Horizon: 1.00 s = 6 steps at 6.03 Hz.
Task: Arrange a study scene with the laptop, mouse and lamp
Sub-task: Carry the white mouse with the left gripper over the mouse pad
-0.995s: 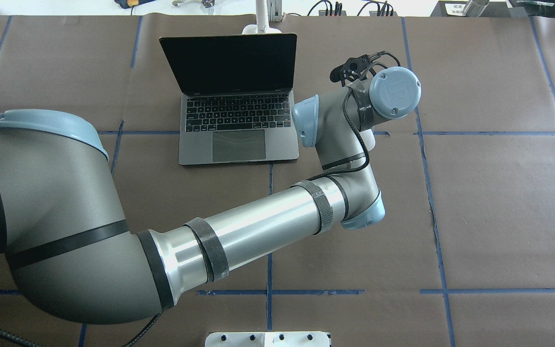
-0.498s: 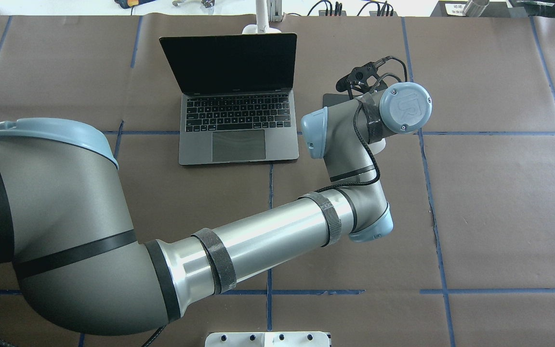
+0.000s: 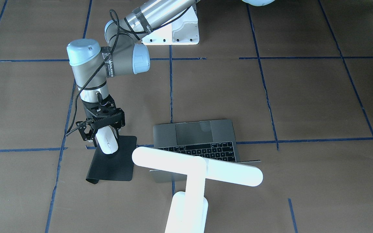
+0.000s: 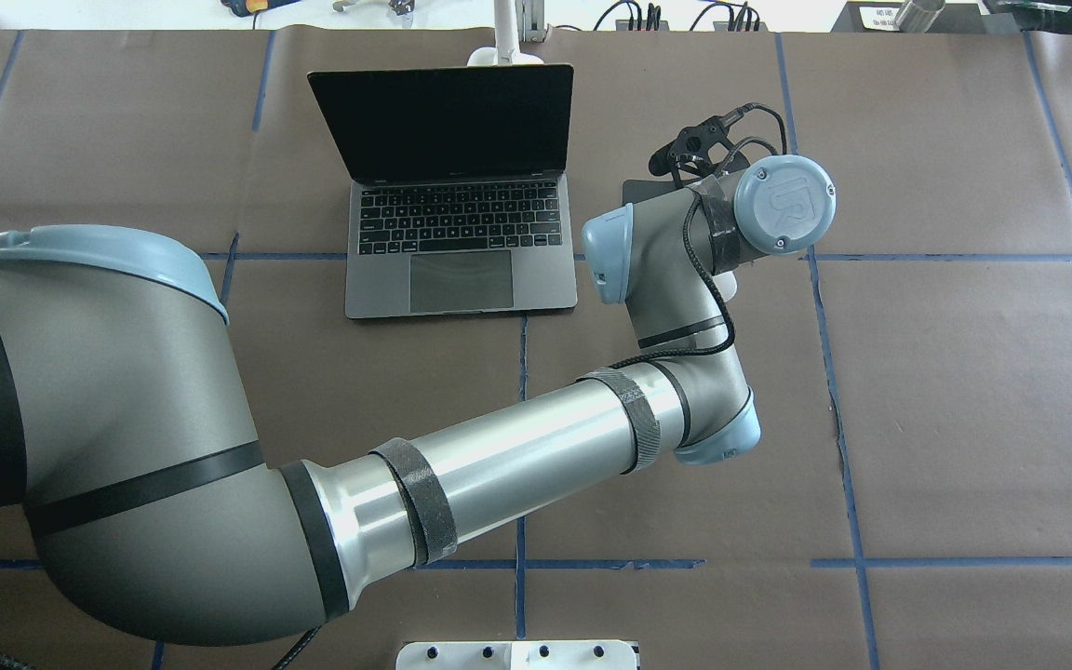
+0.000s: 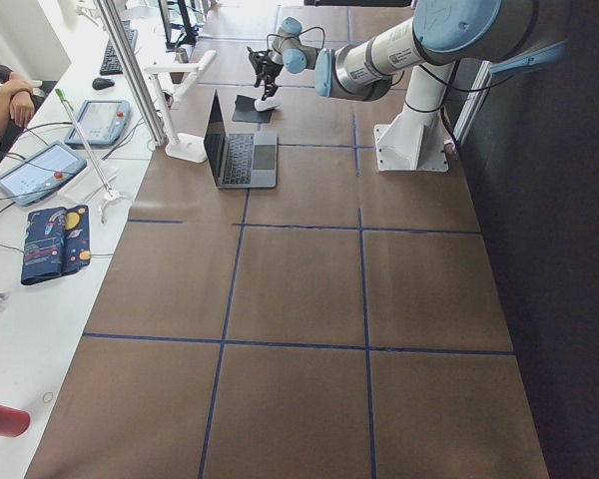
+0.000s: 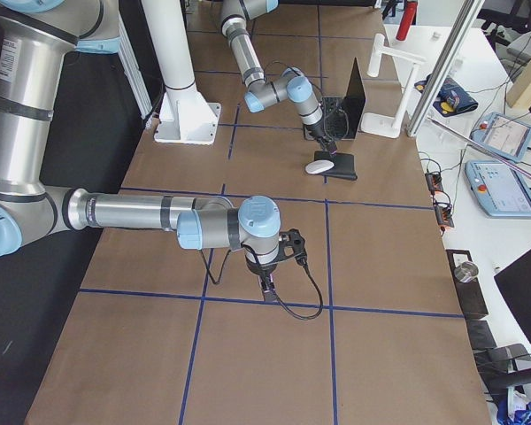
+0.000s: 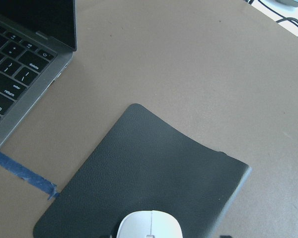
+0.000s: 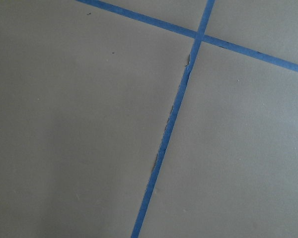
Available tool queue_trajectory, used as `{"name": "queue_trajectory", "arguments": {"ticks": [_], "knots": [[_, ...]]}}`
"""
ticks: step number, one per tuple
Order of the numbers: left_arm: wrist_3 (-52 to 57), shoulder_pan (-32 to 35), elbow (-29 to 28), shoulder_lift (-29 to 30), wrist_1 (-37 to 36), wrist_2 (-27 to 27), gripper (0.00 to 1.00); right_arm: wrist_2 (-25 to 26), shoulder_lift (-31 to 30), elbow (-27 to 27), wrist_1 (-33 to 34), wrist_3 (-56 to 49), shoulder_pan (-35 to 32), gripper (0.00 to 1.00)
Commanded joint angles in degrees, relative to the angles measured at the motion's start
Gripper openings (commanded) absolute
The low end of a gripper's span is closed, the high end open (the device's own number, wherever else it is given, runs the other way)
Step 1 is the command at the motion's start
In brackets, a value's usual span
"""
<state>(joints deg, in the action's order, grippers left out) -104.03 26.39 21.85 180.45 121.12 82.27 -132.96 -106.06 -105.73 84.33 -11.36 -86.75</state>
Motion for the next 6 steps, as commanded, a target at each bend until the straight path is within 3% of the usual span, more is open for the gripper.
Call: {"name": "queue_trajectory", "arguments": {"ticks": [1,4,5,6], "knots": [[1.97,0.85,-0.14,-0.01,0.08,2.61,1.0,0.06,0.06,0.0,-0.05,-0.15,0.0,1.0],[13.92,2.69,1.35,-0.01,-0.53,11.91,1.0,0.06,0.32,0.0,-0.05,-0.15,0.0,1.0],[17.77,4.09,2.4,-0.18,-2.63,17.26,1.0,0.06,0.41,0.0,-0.05,-0.15,0.0,1.0],[22.25,4.45,6.85,-0.97,-9.35,19.05,1.0,0.06,0.33,0.0,0.13,-0.15,0.0,1.0]]}}
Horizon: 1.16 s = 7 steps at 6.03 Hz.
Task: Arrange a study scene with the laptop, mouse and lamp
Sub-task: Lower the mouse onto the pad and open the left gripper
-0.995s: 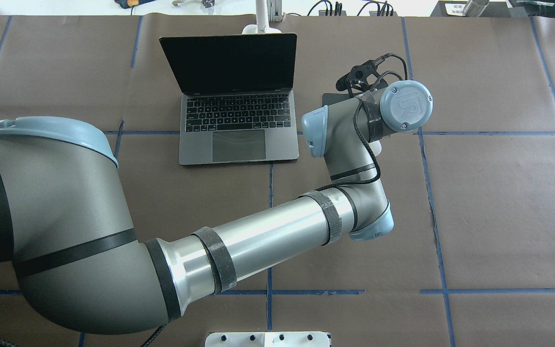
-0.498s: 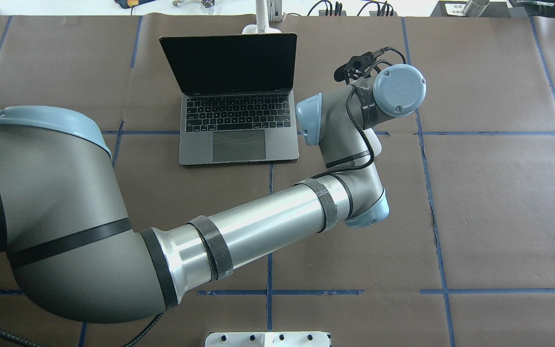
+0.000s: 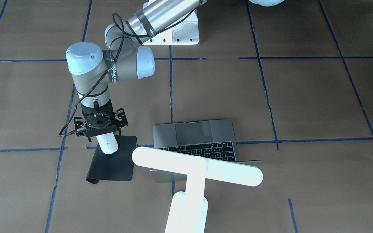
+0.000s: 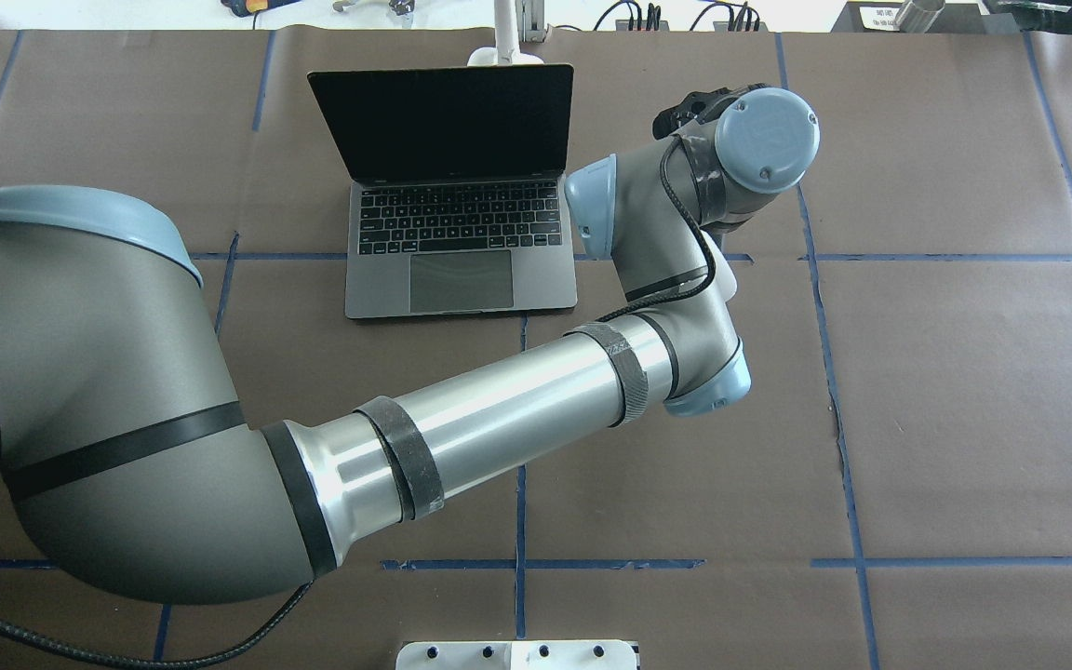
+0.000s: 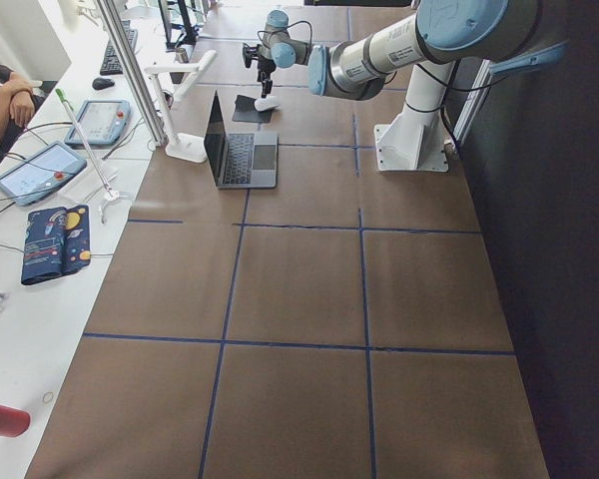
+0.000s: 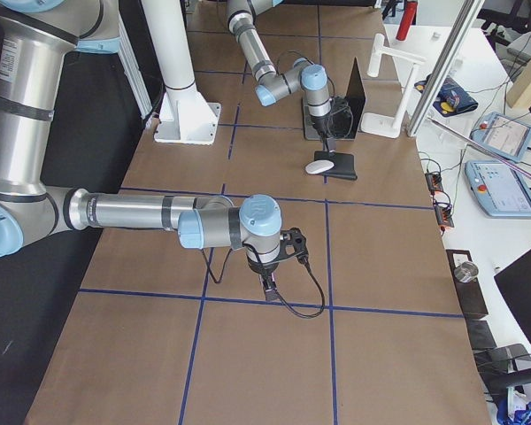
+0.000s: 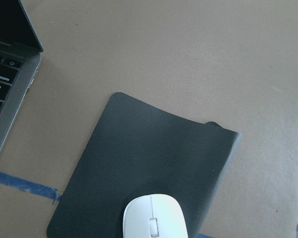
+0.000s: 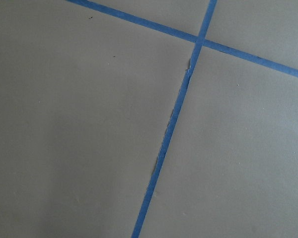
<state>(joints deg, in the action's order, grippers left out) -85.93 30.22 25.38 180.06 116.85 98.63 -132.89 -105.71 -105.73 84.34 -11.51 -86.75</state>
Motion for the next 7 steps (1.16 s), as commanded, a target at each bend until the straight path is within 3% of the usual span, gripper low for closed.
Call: {"name": "queue_trajectory", "arguments": {"ticks": [1,4,5,6,7], "knots": [[7.41,0.89,12.32,-5.03,-11.32,4.45,1.0,0.09,-0.02,0.0,0.21,0.09,0.0,1.0],[17.79,1.6,48.43,-26.0,-29.53,7.37,1.0,0.18,-0.19,0.0,0.3,0.09,0.0,1.0],[22.95,1.6,62.11,-36.17,-34.27,7.37,1.0,0.18,-0.28,0.09,0.65,0.61,0.0,1.0],[28.22,2.04,71.99,-43.58,-37.45,7.37,1.0,0.18,0.59,-0.43,5.18,0.79,0.0,1.0],[32.1,3.0,77.83,-48.61,-38.53,7.37,1.0,0.35,1.81,-0.26,8.79,1.92,0.0,0.99]]}}
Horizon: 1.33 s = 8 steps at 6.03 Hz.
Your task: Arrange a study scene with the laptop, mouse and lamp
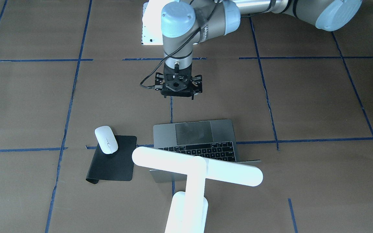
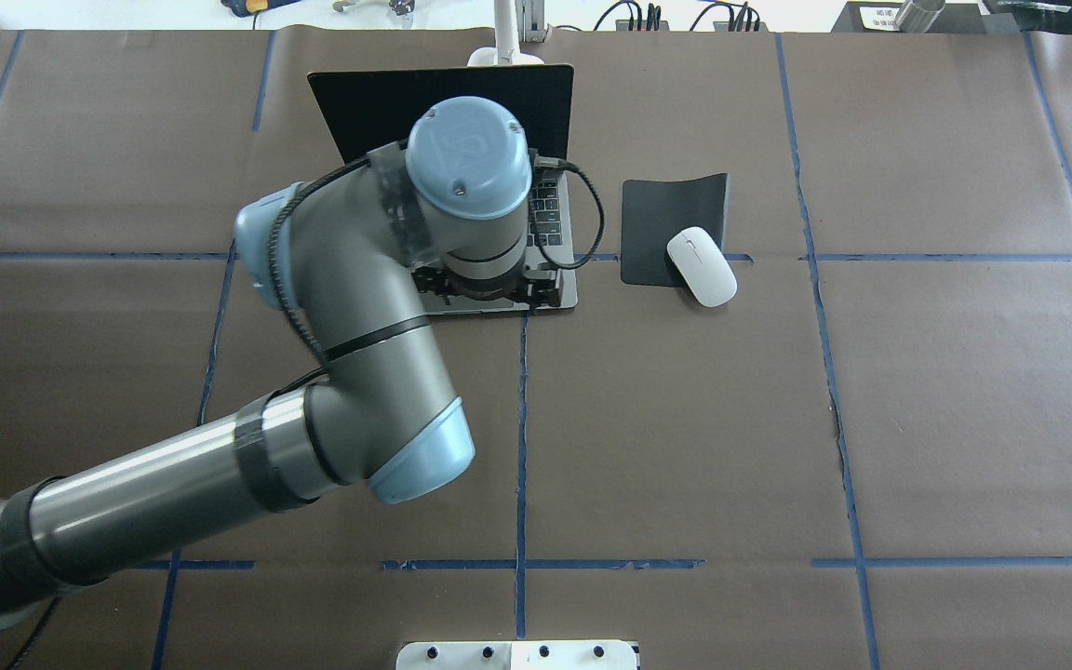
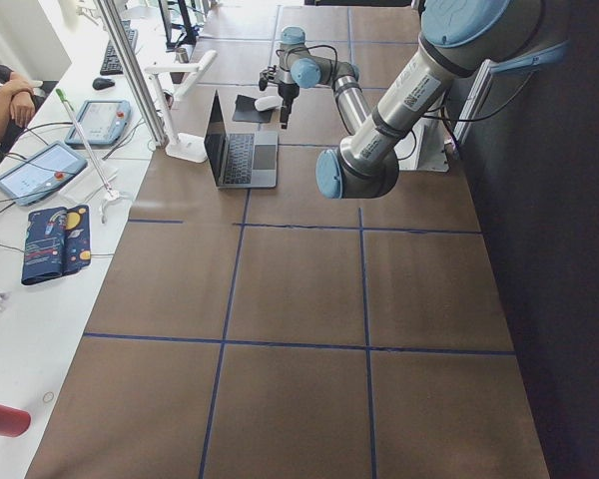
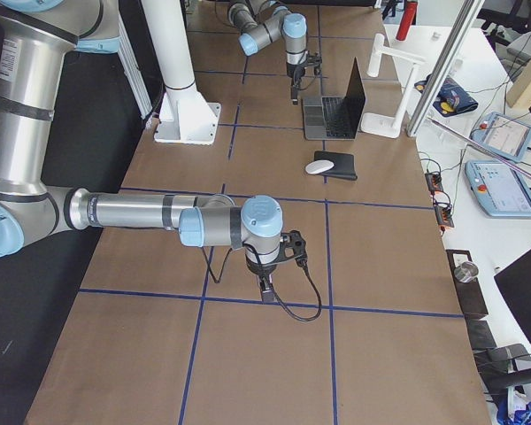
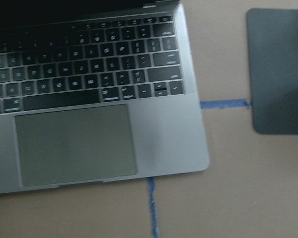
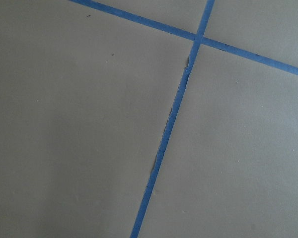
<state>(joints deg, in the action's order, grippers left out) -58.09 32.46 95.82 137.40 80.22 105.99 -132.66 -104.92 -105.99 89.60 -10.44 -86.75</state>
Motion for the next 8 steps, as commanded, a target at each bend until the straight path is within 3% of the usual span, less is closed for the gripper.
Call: {"name": "queue_trajectory", "arguments": {"ticks": [1,3,5,8], "knots": [[6.56,2.06,11.37,-10.71,-1.91,1.4,1.0,0.03,1.82,-0.1,5.74,4.51,0.0,0.98],[12.37,6.36,21.28,-22.46,-2.34,4.74,1.0,-0.06,1.83,0.25,5.5,5.25,0.0,1.0],[23.32,14.07,26.76,-33.2,-2.08,10.78,1.0,0.03,1.83,0.34,5.41,5.25,0.0,1.0],[47.29,32.94,27.76,-46.57,-2.08,20.36,1.0,-0.06,1.74,0.25,5.41,5.16,0.0,1.0]]}}
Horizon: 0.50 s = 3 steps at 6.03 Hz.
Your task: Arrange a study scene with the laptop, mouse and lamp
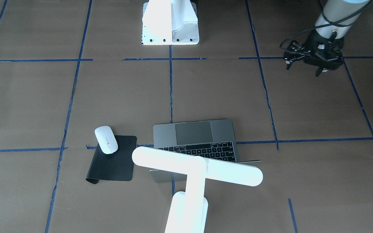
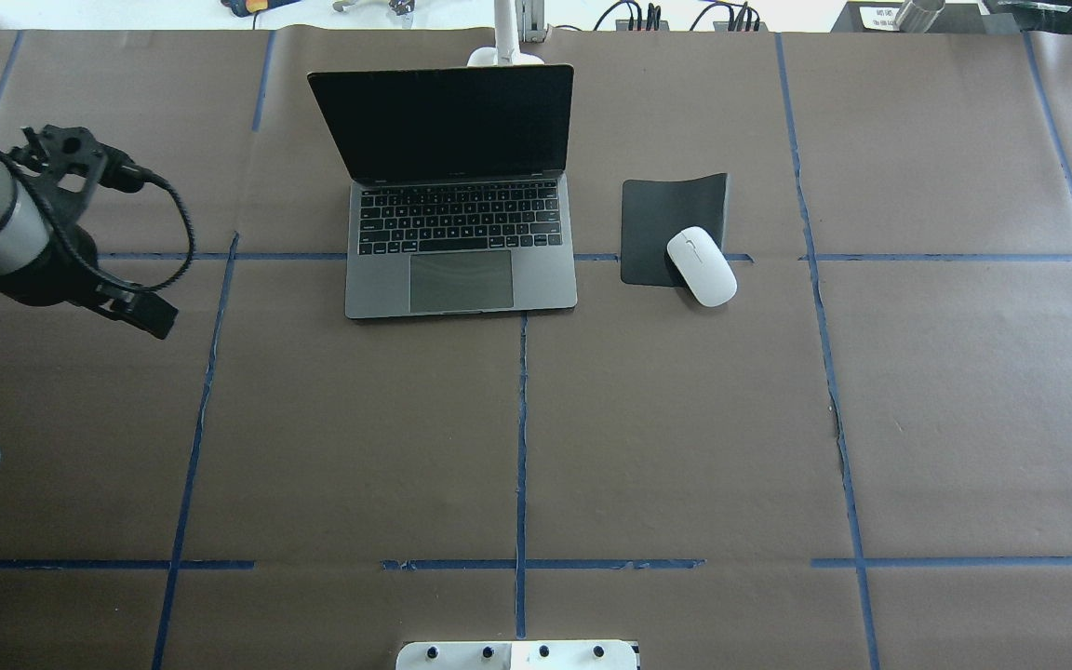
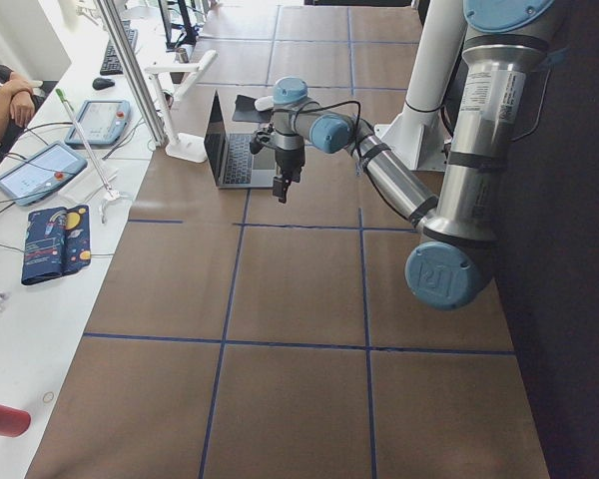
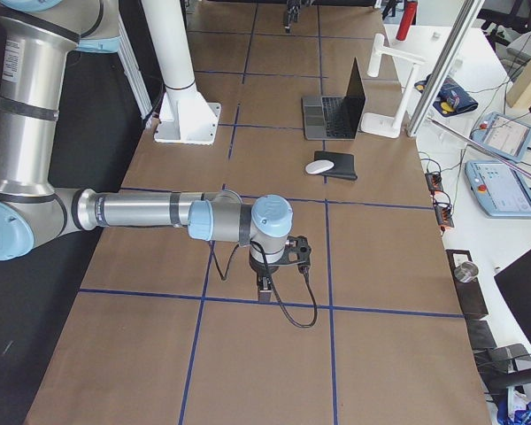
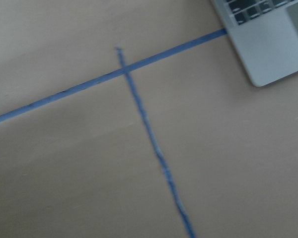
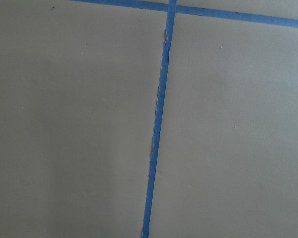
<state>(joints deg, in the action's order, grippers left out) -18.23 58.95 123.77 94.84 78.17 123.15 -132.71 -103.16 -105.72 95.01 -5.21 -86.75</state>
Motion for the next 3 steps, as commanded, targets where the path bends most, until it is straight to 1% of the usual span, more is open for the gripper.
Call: {"name": "queue_trajectory", "arguments": {"ticks": [1,2,3], "knots": [[11.6,10.87,-0.89,-7.53,0.23,4.63,1.0,0.08,-0.11,-0.01,0.0,-0.06,0.0,1.0],[15.64,13.35,-1.42,-10.61,0.75,4.65,1.0,0.17,-0.55,-0.01,-0.09,-0.24,0.0,1.0],[20.21,17.29,-4.82,-11.68,0.76,5.25,1.0,0.17,-0.55,-0.01,-0.09,-0.59,0.0,1.0]]}}
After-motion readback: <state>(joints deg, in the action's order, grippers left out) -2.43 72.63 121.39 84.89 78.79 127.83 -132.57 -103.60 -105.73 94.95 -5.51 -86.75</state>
